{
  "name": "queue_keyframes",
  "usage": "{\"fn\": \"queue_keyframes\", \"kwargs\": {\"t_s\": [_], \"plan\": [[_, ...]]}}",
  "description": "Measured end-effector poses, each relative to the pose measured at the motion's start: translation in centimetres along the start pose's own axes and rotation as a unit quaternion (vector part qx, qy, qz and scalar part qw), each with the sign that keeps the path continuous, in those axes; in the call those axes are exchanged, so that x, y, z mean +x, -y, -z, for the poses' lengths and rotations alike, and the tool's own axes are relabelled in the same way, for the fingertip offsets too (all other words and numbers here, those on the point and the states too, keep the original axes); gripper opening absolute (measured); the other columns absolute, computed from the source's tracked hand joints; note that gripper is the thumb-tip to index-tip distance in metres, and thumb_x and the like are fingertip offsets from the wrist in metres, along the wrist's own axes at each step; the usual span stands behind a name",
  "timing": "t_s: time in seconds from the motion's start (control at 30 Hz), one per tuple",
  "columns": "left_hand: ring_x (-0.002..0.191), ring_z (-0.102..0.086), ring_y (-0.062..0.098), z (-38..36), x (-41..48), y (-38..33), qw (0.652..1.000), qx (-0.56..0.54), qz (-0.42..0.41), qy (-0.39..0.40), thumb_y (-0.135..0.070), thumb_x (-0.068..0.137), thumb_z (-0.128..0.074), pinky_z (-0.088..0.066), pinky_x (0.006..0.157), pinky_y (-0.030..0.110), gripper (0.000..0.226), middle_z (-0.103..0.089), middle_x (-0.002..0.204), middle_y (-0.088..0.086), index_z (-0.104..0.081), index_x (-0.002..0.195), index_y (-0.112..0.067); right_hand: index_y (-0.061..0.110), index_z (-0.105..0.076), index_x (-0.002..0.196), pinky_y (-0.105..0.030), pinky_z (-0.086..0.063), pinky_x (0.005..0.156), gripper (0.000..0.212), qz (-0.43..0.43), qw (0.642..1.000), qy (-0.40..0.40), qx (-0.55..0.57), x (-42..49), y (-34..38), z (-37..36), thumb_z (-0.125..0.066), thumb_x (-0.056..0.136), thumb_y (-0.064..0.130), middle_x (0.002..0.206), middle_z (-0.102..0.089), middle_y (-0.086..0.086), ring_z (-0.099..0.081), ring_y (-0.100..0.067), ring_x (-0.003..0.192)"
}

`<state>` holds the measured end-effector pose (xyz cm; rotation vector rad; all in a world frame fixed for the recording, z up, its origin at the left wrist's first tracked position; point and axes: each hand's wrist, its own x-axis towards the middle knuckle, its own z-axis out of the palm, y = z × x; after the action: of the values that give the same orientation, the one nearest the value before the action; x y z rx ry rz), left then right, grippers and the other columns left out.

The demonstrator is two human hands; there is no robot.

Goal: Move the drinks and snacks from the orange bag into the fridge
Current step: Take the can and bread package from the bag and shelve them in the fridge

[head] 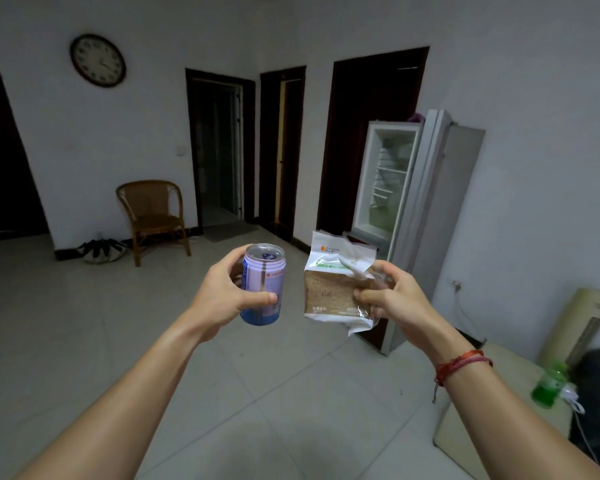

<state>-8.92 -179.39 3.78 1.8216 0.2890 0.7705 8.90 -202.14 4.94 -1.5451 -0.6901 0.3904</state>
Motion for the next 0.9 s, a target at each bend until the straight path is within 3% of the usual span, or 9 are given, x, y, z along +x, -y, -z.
{"fn": "queue_keyframes", "kwargs": {"t_s": [0.07,0.23,0.33,0.5,0.73,0.9], "plan": [[0.105,-0.066,0.008,0.3,3.1,1.4,1.0,-0.001,0.002,0.005,0.0,0.059,-0.09,-0.054,0.089,0.026,0.081,-0.07,0.114,-0.009,-0.056,0.13,-0.023,0.02,-0.069,0.107,-0.032,-0.057,0.071,0.043,-0.005,1.0,0.0,-0.005,3.0,-0.7,-0.6,-0.071,0.081,-0.014,0.095,-0.073,-0.007,-0.071,-0.018,0.083],[0.106,-0.066,0.008,0.5,10.9,5.4,1.0,-0.005,0.009,0.014,0.0,0.057,-0.091,-0.053,0.09,0.026,0.084,-0.07,0.114,-0.009,-0.056,0.13,-0.022,0.016,-0.068,0.111,-0.019,-0.05,0.056,0.041,-0.014,1.0,-0.02,0.001,10.3,-2.1,-1.1,-0.071,0.082,-0.014,0.092,-0.072,-0.006,-0.069,-0.016,0.079],[0.105,-0.067,0.011,0.5,15.4,8.3,1.0,-0.005,0.015,0.012,0.001,0.056,-0.091,-0.053,0.09,0.028,0.083,-0.071,0.113,-0.009,-0.057,0.128,-0.023,0.019,-0.068,0.106,-0.026,-0.053,0.066,0.041,-0.018,1.0,-0.018,0.0,15.4,-3.8,-1.2,-0.071,0.081,-0.013,0.093,-0.073,-0.004,-0.069,-0.018,0.083],[0.103,-0.067,0.006,-0.7,24.5,12.0,1.0,-0.002,0.012,0.014,0.001,0.057,-0.091,-0.054,0.087,0.024,0.084,-0.071,0.113,-0.008,-0.056,0.129,-0.023,0.016,-0.067,0.112,-0.027,-0.054,0.066,0.043,-0.015,0.999,-0.029,-0.002,24.8,-5.7,-0.2,-0.071,0.081,-0.014,0.075,-0.073,0.009,-0.07,-0.013,0.081],[0.101,-0.068,0.008,-1.7,39.4,15.4,1.0,-0.006,0.003,0.014,0.003,0.06,-0.089,-0.057,0.084,0.026,0.079,-0.07,0.111,-0.008,-0.056,0.126,-0.025,0.019,-0.067,0.113,-0.039,-0.06,0.077,0.046,-0.022,1.0,-0.018,0.004,39.9,-7.6,0.8,-0.071,0.081,-0.014,0.084,-0.075,-0.001,-0.073,-0.014,0.078],[0.104,-0.068,0.013,-1.5,47.8,18.6,1.0,-0.02,0.009,0.008,0.005,0.059,-0.089,-0.056,0.09,0.031,0.082,-0.07,0.115,-0.003,-0.055,0.129,-0.02,0.016,-0.065,0.118,-0.042,-0.059,0.084,0.045,-0.024,1.0,0.001,0.002,49.1,-8.3,0.3,-0.071,0.083,-0.011,0.068,-0.071,0.008,-0.072,-0.013,0.075]]}}
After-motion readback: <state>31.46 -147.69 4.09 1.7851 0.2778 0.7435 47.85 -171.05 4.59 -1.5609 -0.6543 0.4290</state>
